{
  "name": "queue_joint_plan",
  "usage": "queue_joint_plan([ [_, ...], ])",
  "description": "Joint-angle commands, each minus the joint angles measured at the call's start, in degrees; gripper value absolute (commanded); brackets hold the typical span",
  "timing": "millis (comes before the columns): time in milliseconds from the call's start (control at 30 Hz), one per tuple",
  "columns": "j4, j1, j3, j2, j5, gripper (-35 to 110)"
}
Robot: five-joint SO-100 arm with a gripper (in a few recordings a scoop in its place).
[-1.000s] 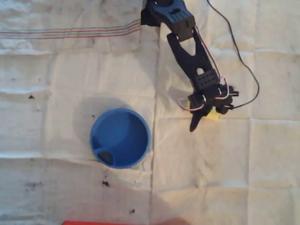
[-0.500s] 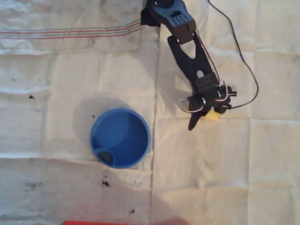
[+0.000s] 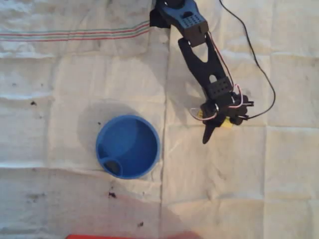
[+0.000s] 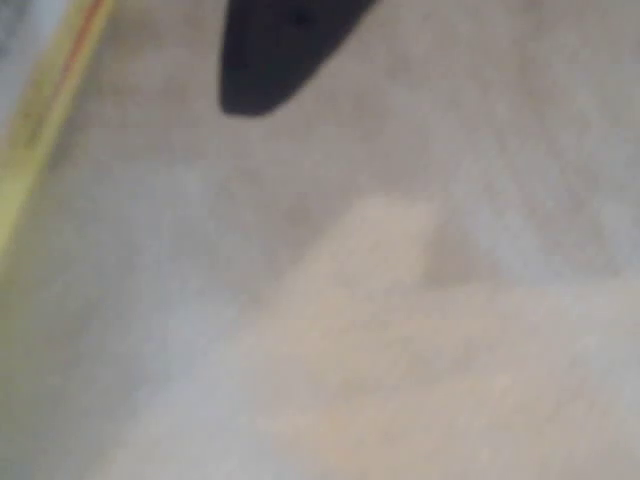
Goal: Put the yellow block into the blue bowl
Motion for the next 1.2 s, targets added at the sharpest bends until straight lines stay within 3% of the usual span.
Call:
queue_joint_plan([
  [0, -0.6, 0.4, -4.4, 2.5, 0.1, 39],
  [333, -0.6, 0.4, -4.4, 2.4, 0.0, -2],
  [600, -0.3, 0.4, -4.9, 4.0, 0.0, -1],
  [1000, 6.2, 0.8, -13.1, 22.1, 0.1, 0],
  [1167, 9.4, 8.3, -13.4, 24.8, 0.7, 0],
])
